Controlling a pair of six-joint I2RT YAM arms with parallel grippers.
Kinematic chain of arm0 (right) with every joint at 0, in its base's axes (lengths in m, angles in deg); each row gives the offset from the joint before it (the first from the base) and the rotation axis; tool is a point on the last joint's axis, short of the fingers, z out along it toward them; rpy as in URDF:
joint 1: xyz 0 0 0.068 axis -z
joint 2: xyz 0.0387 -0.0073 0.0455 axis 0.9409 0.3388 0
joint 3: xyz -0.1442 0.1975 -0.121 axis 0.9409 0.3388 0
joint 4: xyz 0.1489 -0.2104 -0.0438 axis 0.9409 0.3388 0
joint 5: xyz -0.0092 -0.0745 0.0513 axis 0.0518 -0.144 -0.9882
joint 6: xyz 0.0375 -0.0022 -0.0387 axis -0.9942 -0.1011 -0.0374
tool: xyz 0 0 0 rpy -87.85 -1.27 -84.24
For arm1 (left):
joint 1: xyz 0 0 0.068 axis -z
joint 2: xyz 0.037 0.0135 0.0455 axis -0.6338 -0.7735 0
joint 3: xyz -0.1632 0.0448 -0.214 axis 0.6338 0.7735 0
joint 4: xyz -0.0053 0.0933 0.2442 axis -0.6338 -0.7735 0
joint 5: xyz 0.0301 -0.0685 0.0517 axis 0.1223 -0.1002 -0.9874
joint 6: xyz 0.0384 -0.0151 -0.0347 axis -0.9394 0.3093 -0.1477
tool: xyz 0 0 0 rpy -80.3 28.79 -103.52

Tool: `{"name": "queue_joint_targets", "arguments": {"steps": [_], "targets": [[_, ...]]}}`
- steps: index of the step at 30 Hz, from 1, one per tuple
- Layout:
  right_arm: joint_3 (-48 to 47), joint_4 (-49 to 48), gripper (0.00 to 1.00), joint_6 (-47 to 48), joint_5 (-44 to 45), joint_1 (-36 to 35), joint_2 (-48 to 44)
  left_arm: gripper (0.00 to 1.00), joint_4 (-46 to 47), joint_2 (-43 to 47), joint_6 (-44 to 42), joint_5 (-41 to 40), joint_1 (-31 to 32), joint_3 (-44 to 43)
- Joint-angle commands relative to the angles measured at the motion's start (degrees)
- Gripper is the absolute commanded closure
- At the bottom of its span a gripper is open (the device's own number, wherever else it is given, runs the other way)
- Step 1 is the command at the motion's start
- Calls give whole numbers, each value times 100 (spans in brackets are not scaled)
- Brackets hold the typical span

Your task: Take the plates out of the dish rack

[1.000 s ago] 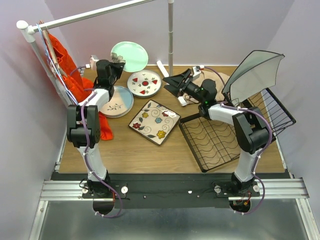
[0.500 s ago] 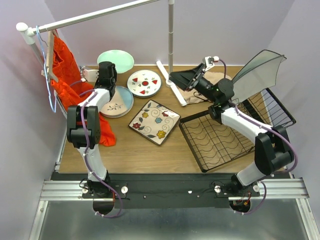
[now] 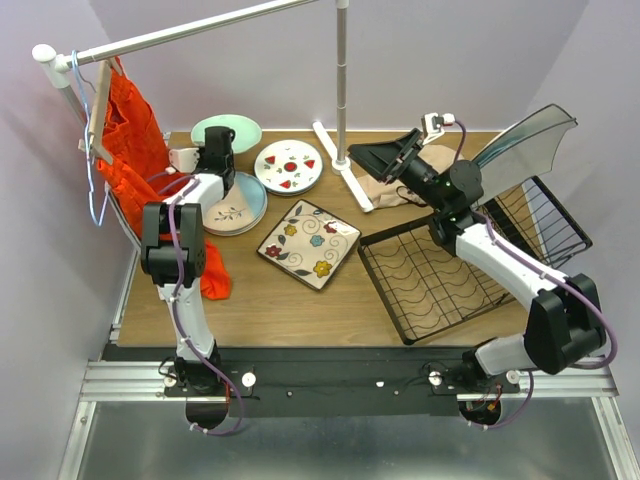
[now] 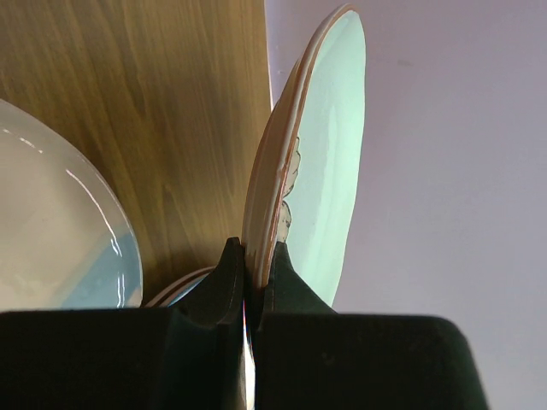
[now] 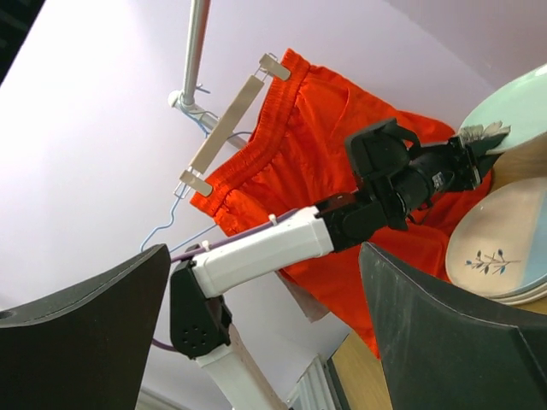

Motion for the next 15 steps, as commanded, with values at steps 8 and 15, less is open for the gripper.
{"name": "queue_joint_targets", "arguments": {"steps": [8, 15], "targets": [[13, 411, 0, 584, 391, 27, -659, 100, 701, -290, 287, -475, -19, -695], [-242, 772, 0, 725, 233, 19, -457, 100, 833, -308, 252, -439, -28, -459]]}}
